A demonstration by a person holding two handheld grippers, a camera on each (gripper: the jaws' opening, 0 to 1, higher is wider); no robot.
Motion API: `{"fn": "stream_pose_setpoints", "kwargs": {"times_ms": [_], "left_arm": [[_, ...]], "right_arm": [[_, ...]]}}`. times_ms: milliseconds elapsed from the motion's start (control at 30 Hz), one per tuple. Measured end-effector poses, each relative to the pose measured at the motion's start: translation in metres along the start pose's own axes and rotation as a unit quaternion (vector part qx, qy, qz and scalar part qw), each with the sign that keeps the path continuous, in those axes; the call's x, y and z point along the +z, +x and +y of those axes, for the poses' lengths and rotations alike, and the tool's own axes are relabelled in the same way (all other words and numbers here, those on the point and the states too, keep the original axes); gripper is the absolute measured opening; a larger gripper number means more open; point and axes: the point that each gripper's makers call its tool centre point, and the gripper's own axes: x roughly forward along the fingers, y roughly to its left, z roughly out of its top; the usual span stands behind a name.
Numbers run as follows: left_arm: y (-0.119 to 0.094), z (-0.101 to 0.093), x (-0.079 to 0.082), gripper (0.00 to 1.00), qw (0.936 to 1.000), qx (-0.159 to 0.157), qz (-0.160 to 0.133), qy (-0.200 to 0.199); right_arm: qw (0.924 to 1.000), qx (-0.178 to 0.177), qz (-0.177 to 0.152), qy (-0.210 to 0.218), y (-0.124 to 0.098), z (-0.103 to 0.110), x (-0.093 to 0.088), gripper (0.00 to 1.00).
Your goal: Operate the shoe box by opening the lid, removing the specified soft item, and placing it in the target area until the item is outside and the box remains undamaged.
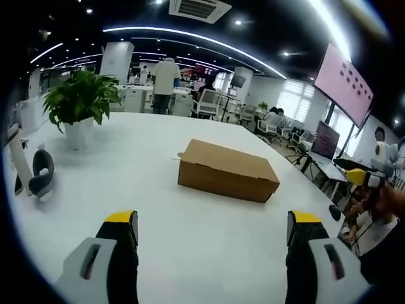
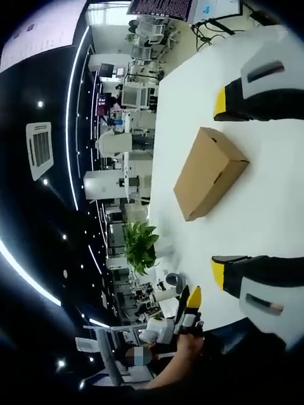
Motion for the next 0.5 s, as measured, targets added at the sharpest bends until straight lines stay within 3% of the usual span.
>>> {"fn": "stream_pose_setpoints", "kwargs": {"times_ms": [133,233,500], "left_arm": [[0.006,0.004,0.007,0.99,0.9999,0.006,-0.010,-0.002],[0.011,0.007,0.012,0.99,0.9999,0.005,-0.009,0.002],[0.021,0.014,0.022,0.99,0.9998,0.002,-0.008,0.017]], "right_arm": [[0.9999,0.004,0.014,0.008,0.007,-0.002,-0.003,0.89],[0.9992,-0.006,0.030,-0.025,0.012,-0.005,-0.004,0.89],[0.9981,-0.003,0.047,-0.041,0.025,-0.004,-0.006,0.86]]}}
